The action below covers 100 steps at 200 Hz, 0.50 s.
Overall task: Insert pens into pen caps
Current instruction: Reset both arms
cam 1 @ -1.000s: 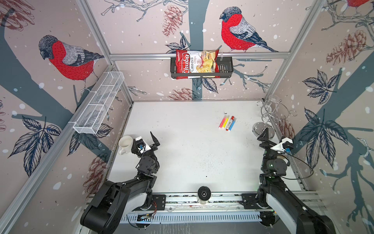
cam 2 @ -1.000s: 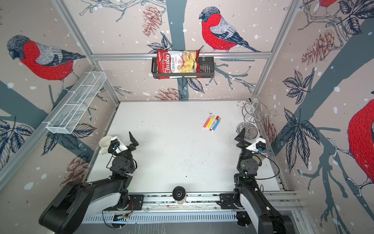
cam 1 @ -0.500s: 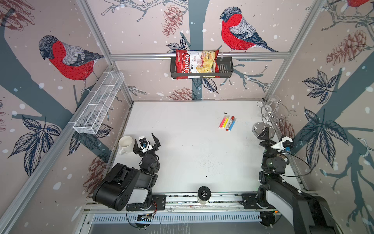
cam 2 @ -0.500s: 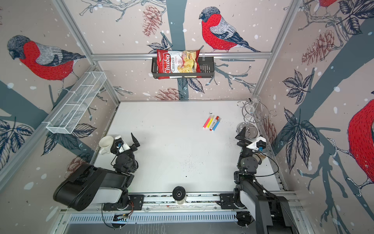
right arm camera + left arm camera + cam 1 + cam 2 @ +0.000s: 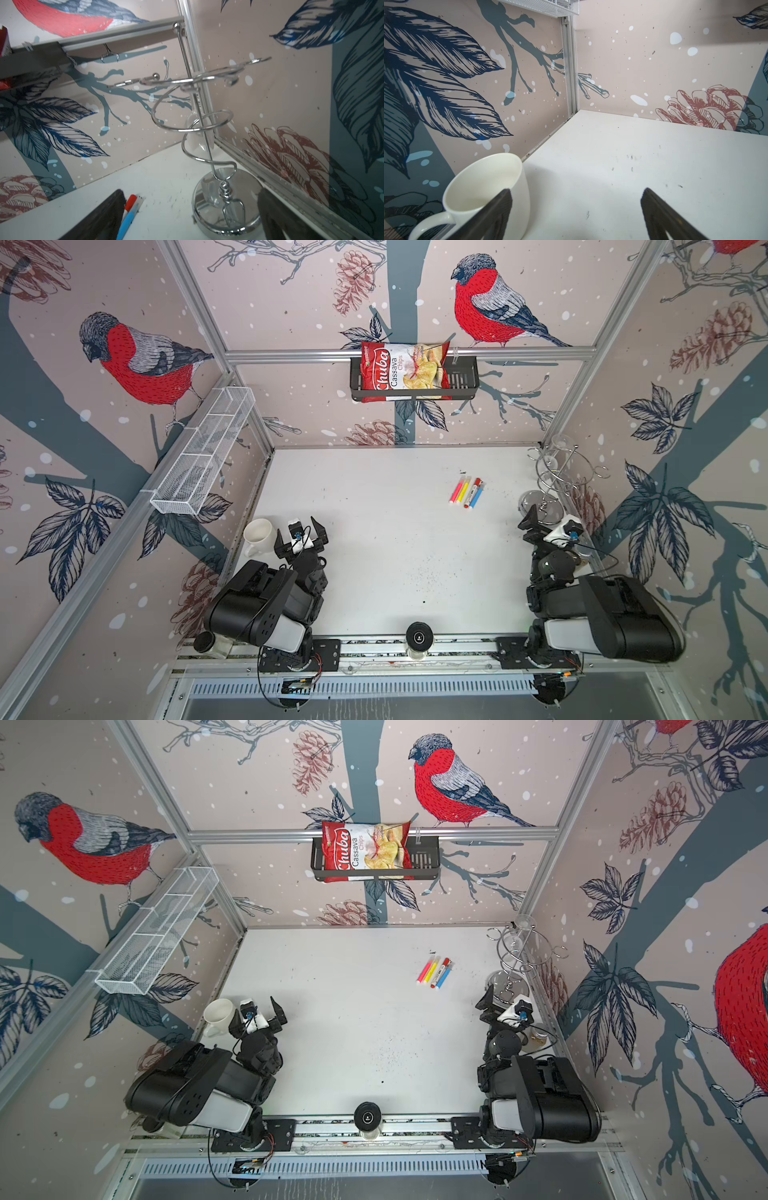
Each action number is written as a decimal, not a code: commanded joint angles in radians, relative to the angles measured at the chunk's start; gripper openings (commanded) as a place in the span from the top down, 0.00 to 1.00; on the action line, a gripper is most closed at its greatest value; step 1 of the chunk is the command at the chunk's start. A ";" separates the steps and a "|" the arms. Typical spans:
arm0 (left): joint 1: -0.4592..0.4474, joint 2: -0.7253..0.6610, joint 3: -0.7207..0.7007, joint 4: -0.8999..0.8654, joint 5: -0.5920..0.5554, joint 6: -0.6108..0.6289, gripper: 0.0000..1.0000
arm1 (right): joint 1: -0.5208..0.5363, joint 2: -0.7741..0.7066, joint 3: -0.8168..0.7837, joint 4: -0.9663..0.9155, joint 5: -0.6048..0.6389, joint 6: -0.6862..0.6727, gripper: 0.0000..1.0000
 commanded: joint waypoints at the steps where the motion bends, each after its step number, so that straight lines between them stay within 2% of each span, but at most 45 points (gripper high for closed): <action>1: 0.003 0.040 -0.013 0.189 0.082 0.041 0.03 | 0.010 0.072 -0.122 0.251 -0.069 -0.056 0.00; 17: 0.003 0.048 -0.011 0.189 0.111 0.054 0.03 | 0.036 0.129 -0.095 0.267 -0.046 -0.085 0.01; 45: 0.001 0.071 -0.008 0.190 0.178 0.075 0.03 | 0.046 0.095 -0.077 0.197 -0.042 -0.092 0.01; 62: 0.003 0.079 -0.005 0.189 0.179 0.071 0.03 | 0.057 0.095 -0.069 0.190 -0.046 -0.109 0.01; 100: 0.009 0.106 0.010 0.191 0.197 0.075 0.03 | 0.087 0.065 0.001 0.023 -0.052 -0.149 0.01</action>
